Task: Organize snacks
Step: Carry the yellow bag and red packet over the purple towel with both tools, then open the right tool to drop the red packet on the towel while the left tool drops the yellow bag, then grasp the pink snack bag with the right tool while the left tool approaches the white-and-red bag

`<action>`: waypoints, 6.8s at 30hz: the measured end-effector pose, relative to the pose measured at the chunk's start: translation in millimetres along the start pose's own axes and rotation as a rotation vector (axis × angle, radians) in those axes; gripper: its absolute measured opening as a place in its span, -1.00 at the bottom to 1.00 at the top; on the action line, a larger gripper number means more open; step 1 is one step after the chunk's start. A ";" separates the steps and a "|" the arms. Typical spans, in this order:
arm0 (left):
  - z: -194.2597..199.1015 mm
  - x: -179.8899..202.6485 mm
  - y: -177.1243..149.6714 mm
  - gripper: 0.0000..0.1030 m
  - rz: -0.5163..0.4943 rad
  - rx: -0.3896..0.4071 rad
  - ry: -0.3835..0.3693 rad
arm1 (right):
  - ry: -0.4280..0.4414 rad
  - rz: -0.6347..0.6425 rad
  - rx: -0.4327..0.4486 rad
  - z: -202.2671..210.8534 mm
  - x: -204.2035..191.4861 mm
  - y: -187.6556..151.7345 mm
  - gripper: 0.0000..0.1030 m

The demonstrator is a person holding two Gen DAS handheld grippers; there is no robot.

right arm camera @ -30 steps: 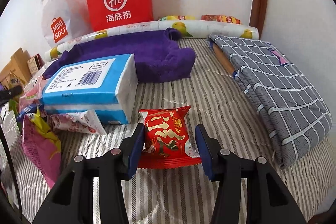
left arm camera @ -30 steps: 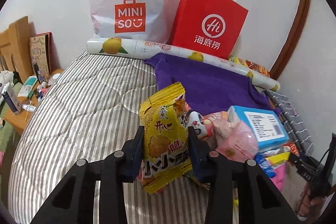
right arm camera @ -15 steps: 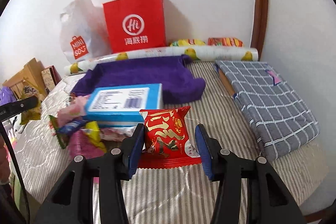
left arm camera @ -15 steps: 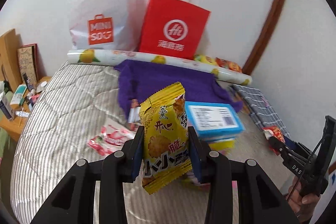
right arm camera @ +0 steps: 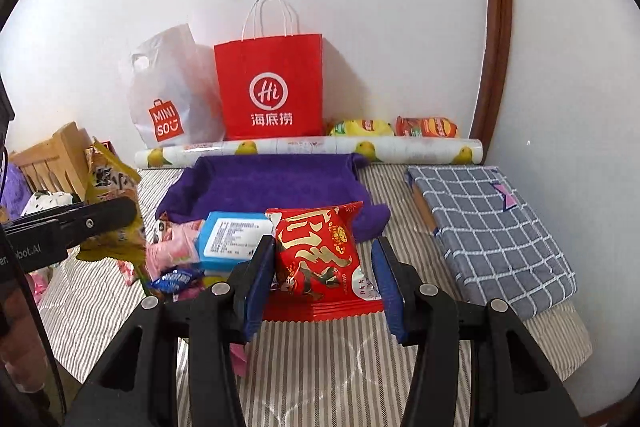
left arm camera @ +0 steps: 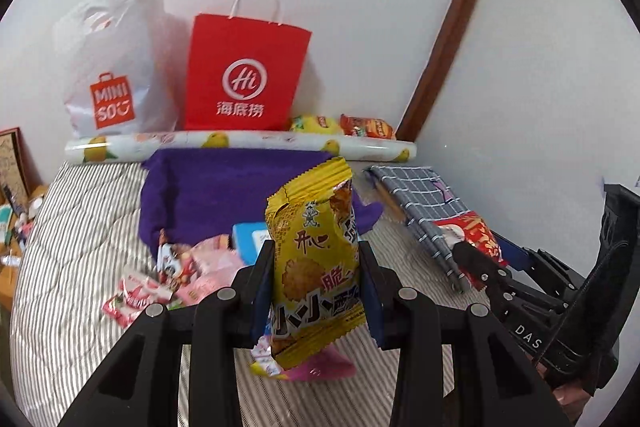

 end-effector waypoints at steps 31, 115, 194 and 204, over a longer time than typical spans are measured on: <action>-76.9 -26.0 68.5 -0.29 -0.014 -0.014 0.047 | 0.051 -0.029 -0.010 -84.7 -6.5 51.7 -0.06; -252.0 -172.6 2.3 -0.28 0.073 -0.342 0.311 | 0.135 -0.049 -0.286 -309.2 -5.4 -28.7 -0.06; -80.6 -123.7 19.0 0.20 0.052 -0.228 0.225 | 0.148 -0.135 -0.229 -83.2 -45.7 -43.9 0.17; -57.9 -123.9 -5.9 0.20 0.045 -0.251 0.245 | 0.251 -0.123 -0.301 -60.9 -81.1 -80.6 0.17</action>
Point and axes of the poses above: each gripper's, at about its wrist camera, not at the fingertips, and z roughly against the way its jaws point, x to its right, y to its top, the point moved 10 cm from there along -z, roughly the way its jaws point, and after that the axes turned 13 degrees about x, right-handed, at the moved point
